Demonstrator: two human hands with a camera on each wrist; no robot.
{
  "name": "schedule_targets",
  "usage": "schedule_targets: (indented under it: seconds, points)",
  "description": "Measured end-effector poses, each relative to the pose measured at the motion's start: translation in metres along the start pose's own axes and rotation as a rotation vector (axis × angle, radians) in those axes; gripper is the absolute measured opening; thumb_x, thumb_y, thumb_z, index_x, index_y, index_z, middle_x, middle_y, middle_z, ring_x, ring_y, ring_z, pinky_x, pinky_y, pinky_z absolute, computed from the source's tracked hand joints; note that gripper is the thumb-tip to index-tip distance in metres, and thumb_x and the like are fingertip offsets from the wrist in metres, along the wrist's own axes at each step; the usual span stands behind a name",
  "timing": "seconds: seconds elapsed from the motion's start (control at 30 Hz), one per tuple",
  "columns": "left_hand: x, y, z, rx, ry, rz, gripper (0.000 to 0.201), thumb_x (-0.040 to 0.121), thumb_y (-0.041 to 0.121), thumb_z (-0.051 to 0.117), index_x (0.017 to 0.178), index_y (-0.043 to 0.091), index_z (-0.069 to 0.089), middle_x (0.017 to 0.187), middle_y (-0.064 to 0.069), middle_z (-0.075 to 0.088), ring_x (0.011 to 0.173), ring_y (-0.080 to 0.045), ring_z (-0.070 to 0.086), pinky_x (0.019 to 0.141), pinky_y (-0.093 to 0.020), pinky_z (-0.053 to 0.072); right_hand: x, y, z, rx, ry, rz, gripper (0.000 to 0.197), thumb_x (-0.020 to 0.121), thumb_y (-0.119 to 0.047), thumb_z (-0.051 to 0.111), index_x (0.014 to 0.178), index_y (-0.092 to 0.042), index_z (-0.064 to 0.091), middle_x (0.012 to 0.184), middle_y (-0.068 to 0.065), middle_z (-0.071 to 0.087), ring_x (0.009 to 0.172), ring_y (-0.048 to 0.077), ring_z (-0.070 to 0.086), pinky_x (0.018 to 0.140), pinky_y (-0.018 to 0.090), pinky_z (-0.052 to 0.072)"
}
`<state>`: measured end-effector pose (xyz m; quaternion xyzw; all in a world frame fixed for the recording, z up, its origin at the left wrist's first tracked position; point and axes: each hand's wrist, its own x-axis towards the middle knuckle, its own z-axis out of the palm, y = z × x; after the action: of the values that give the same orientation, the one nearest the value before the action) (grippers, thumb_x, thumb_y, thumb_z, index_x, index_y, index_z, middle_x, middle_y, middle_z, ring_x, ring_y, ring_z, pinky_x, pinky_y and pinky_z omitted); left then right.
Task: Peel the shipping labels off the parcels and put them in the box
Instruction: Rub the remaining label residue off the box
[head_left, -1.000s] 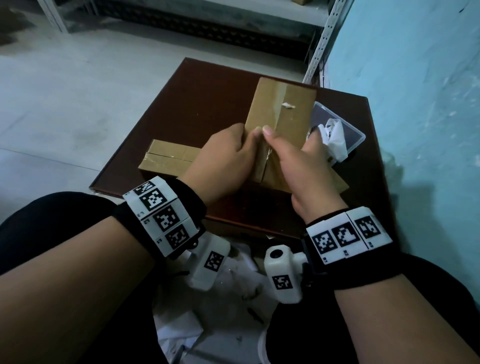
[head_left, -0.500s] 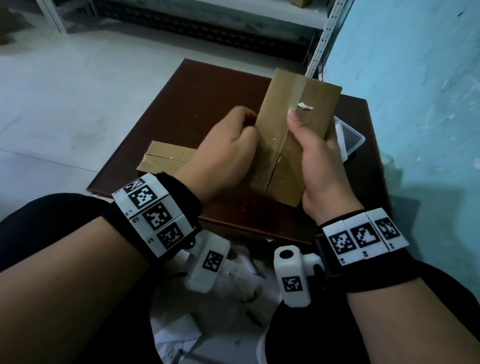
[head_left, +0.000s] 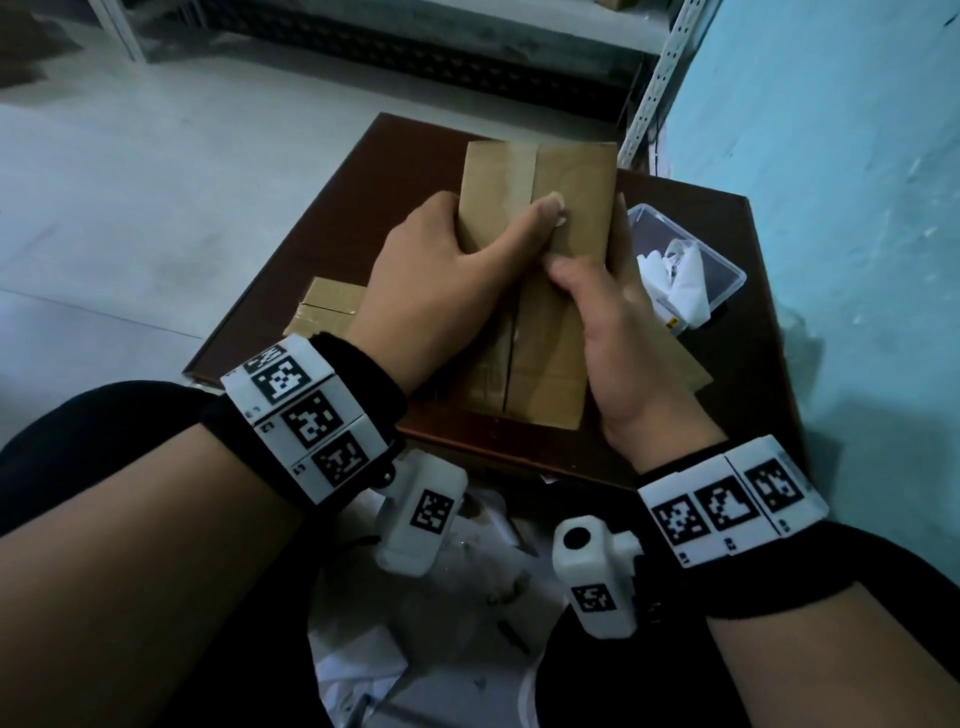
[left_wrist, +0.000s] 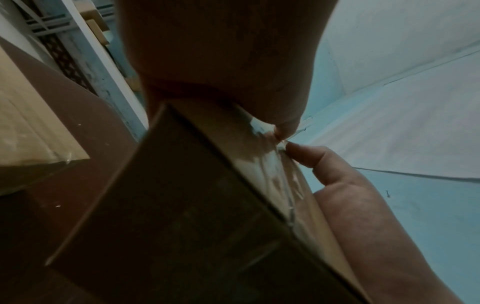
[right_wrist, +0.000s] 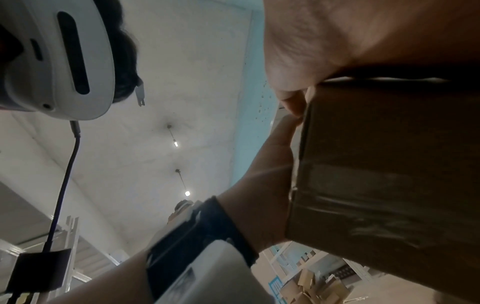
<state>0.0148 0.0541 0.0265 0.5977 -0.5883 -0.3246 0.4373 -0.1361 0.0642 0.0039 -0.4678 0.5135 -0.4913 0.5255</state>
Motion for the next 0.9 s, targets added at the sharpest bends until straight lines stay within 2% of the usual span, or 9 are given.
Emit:
schedule_targets:
  seconds: [0.1, 0.17, 0.27, 0.4, 0.5, 0.57, 0.67, 0.73, 0.9]
  points:
    - [0.0, -0.001, 0.0, 0.007, 0.012, -0.005, 0.068, 0.078, 0.086, 0.061, 0.105, 0.024, 0.067, 0.099, 0.007, 0.073, 0.089, -0.01, 0.072, 0.079, -0.043, 0.064, -0.002, 0.002, -0.002, -0.076, -0.016, -0.033, 0.112, 0.072, -0.056, 0.08, 0.166, -0.052, 0.019, 0.153, 0.0, 0.057, 0.129, 0.022, 0.068, 0.101, 0.052, 0.061]
    - [0.0, -0.002, -0.001, -0.004, 0.013, -0.023, 0.072, 0.076, 0.089, 0.059, 0.109, 0.026, 0.067, 0.101, 0.009, 0.074, 0.091, -0.007, 0.072, 0.082, -0.04, 0.063, -0.003, 0.004, -0.002, -0.136, -0.015, -0.052, 0.117, 0.068, -0.058, 0.08, 0.166, -0.056, 0.015, 0.154, -0.002, 0.055, 0.131, 0.017, 0.065, 0.104, 0.05, 0.059]
    - [0.0, -0.004, 0.001, 0.032, 0.03, -0.051, 0.076, 0.077, 0.093, 0.052, 0.11, 0.025, 0.067, 0.1, 0.01, 0.072, 0.091, -0.007, 0.07, 0.082, -0.037, 0.061, -0.003, 0.005, -0.002, -0.167, -0.018, -0.055, 0.119, 0.067, -0.056, 0.081, 0.166, -0.055, 0.016, 0.152, -0.003, 0.056, 0.127, 0.013, 0.067, 0.103, 0.047, 0.06]
    - [-0.001, -0.004, 0.007, 0.126, 0.084, -0.052, 0.068, 0.089, 0.085, 0.047, 0.102, 0.021, 0.063, 0.091, 0.011, 0.065, 0.082, -0.004, 0.063, 0.067, -0.027, 0.045, -0.003, 0.002, -0.006, -0.189, -0.002, -0.061, 0.113, 0.066, -0.059, 0.081, 0.164, -0.053, 0.025, 0.149, -0.003, 0.06, 0.125, 0.018, 0.069, 0.101, 0.05, 0.061]
    - [-0.001, -0.006, 0.012, 0.168, 0.101, -0.013, 0.064, 0.098, 0.079, 0.038, 0.094, 0.02, 0.062, 0.085, 0.008, 0.064, 0.078, -0.009, 0.062, 0.065, -0.032, 0.044, -0.004, 0.002, -0.007, -0.111, 0.077, -0.042, 0.1, 0.069, -0.062, 0.081, 0.158, -0.044, 0.04, 0.138, -0.006, 0.069, 0.119, 0.016, 0.073, 0.1, 0.049, 0.062]
    - [-0.003, -0.007, 0.015, 0.196, 0.103, 0.021, 0.059, 0.104, 0.071, 0.032, 0.088, 0.02, 0.058, 0.08, 0.008, 0.062, 0.073, -0.009, 0.06, 0.063, -0.032, 0.041, -0.007, 0.0, -0.008, -0.105, 0.136, -0.04, 0.083, 0.073, -0.066, 0.082, 0.146, -0.043, 0.049, 0.128, -0.01, 0.073, 0.114, 0.013, 0.075, 0.096, 0.047, 0.064]
    - [-0.008, -0.008, 0.022, 0.263, 0.082, 0.072, 0.055, 0.106, 0.066, 0.032, 0.088, 0.022, 0.058, 0.074, 0.008, 0.06, 0.065, -0.004, 0.057, 0.056, -0.026, 0.036, -0.01, -0.005, -0.01, -0.136, 0.193, -0.008, 0.059, 0.084, -0.066, 0.081, 0.131, -0.042, 0.055, 0.115, -0.013, 0.074, 0.102, 0.007, 0.076, 0.09, 0.045, 0.066]
    - [-0.012, -0.009, 0.026, 0.313, 0.069, 0.138, 0.052, 0.106, 0.064, 0.036, 0.084, 0.023, 0.058, 0.069, 0.008, 0.059, 0.059, -0.003, 0.056, 0.051, -0.017, 0.033, -0.01, -0.007, -0.013, -0.125, 0.236, 0.016, 0.049, 0.088, -0.065, 0.078, 0.124, -0.038, 0.059, 0.107, -0.012, 0.077, 0.094, 0.006, 0.078, 0.088, 0.045, 0.067]
    - [-0.011, -0.013, 0.023, 0.31, 0.059, 0.132, 0.053, 0.107, 0.062, 0.037, 0.078, 0.023, 0.058, 0.068, 0.008, 0.058, 0.059, -0.004, 0.055, 0.049, -0.016, 0.031, -0.009, -0.007, -0.017, -0.201, 0.18, -0.072, 0.025, 0.099, -0.051, 0.074, 0.113, -0.031, 0.073, 0.101, -0.011, 0.081, 0.094, 0.006, 0.078, 0.089, 0.041, 0.067]
